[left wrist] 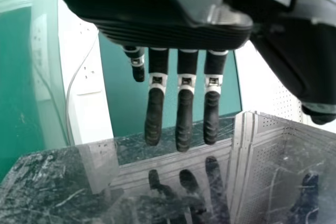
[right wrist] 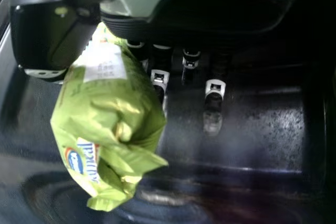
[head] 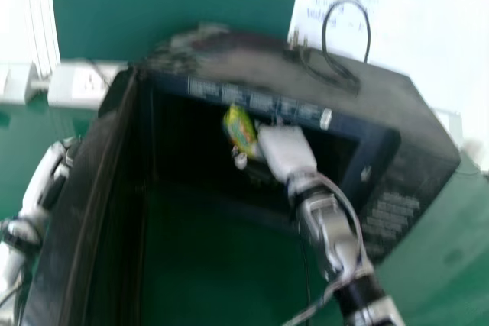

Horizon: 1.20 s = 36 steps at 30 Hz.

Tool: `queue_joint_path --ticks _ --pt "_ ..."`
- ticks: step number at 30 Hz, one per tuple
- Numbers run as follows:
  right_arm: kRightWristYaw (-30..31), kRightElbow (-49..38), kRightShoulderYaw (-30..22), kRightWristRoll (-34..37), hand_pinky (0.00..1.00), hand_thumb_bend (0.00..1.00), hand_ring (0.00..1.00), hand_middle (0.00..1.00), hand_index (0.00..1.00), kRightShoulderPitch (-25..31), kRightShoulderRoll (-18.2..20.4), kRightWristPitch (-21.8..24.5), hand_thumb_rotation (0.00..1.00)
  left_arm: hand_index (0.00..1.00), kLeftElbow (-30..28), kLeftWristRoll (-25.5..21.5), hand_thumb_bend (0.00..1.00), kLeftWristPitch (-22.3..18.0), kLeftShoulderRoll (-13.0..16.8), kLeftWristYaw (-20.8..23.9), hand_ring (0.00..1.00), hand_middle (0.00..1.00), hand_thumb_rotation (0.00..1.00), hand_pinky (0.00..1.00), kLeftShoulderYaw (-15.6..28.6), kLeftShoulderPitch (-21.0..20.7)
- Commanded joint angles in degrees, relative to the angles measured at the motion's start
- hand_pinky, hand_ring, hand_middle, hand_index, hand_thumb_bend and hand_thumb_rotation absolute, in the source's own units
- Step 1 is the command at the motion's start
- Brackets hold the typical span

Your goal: Put biscuit inside oven

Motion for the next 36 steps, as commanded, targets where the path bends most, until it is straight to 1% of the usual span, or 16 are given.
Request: queue_joint_path --ticks 1,3,9,10,12,15,16,18,21,22,23,25,26,30,33,36 --pt "-3.9 3.1 1.4 -0.3 0.25 0.53 0.35 0.47 0.50 -2.7 -1.1 -1.2 0.00 0.48 -0.2 -0.3 0.51 0.1 0.0 0.0 0.37 0.43 0.06 0.30 0.0 0.8" --pt "-6.7 6.5 2.5 -0.5 0.25 0.53 0.35 0.48 0.49 -4.2 -1.3 -2.2 0.00 0.48 -0.3 -0.4 0.51 0.3 0.0 -0.1 0.37 0.43 0.06 0.30 0.0 0.8" --pt "-11.1 14.1 5.1 0.0 0.25 0.53 0.35 0.48 0.49 -7.3 -1.1 -3.6 0.00 0.48 -1.4 -0.6 0.51 1.4 -0.3 0.1 0.38 0.42 0.06 0.30 -0.1 1.0" --pt "-11.8 15.1 5.4 0.1 0.24 0.52 0.35 0.45 0.51 -7.6 -0.9 -3.8 0.00 0.48 -1.7 -0.5 0.51 1.6 -0.2 0.2 0.38 0.42 0.06 0.30 -0.1 1.1" --pt "-12.9 16.5 5.9 0.5 0.25 0.52 0.35 0.43 0.53 -8.0 -0.8 -4.0 0.00 0.48 -2.2 -0.6 0.51 2.3 -0.3 0.2 0.38 0.43 0.06 0.30 -0.1 1.2" --pt "-13.3 16.9 6.5 0.8 0.24 0.52 0.35 0.42 0.53 -8.4 -0.9 -3.9 0.00 0.48 -2.0 -0.4 0.51 1.8 -0.2 0.0 0.37 0.42 0.06 0.30 -0.1 1.1" --pt "-13.4 16.8 6.6 0.9 0.25 0.52 0.35 0.45 0.51 -8.4 -0.9 -3.7 0.00 0.48 -1.9 -0.6 0.51 1.7 -0.3 -0.2 0.37 0.42 0.06 0.30 -0.1 1.1" --pt "-12.3 15.6 6.2 1.5 0.25 0.53 0.35 0.47 0.50 -8.1 -0.9 -2.4 0.00 0.48 -1.9 -0.6 0.51 1.7 -0.3 -0.2 0.37 0.42 0.06 0.29 -0.1 1.1" --pt "-6.5 9.0 5.0 2.6 0.28 0.53 0.39 0.48 0.50 -6.3 -0.8 2.0 0.00 0.48 -1.9 -0.1 0.51 1.8 -0.2 0.1 0.37 0.42 0.06 0.29 -0.1 1.1" --pt "-3.8 6.0 4.8 2.8 0.29 0.55 0.42 0.48 0.61 -5.4 -0.9 3.9 0.00 0.48 -2.0 -0.3 0.51 2.1 -0.1 0.0 0.36 0.42 0.06 0.29 0.0 1.0" --pt "-0.3 2.7 4.7 2.9 0.32 0.70 0.46 0.54 0.68 -4.6 -1.0 6.2 0.20 0.48 -1.8 -0.2 0.51 2.0 0.0 -0.1 0.36 0.42 0.06 0.29 0.0 1.0" --pt "5.8 -3.6 4.4 3.2 0.41 0.81 0.56 0.64 0.75 -2.8 -1.2 10.0 0.40 0.48 -1.6 0.0 0.51 1.8 0.0 0.0 0.36 0.42 0.06 0.29 0.0 0.9" --pt "8.4 -6.2 4.4 3.1 0.44 0.82 0.58 0.67 0.76 -2.1 -1.4 11.5 0.42 0.48 -1.6 0.0 0.51 1.7 -0.1 0.0 0.36 0.42 0.06 0.29 0.0 0.9" --pt "17.1 -13.2 4.9 1.6 0.60 0.87 0.73 0.79 0.82 -0.5 -1.9 16.4 0.60 0.48 -1.9 -0.4 0.51 2.2 -0.3 0.1 0.36 0.43 0.06 0.29 0.0 1.1" --pt "23.5 -17.0 5.6 -0.7 0.63 0.91 0.75 0.81 0.85 0.1 -2.2 20.2 0.74 0.48 -2.4 0.1 0.51 2.2 -0.4 0.5 0.37 0.42 0.06 0.30 -0.1 1.3" --pt "29.0 -20.9 5.6 -2.5 0.63 0.95 0.78 0.85 0.87 0.9 -2.2 23.6 0.82 0.48 -2.0 -0.2 0.51 1.9 -0.4 0.3 0.38 0.42 0.06 0.30 0.0 1.2"
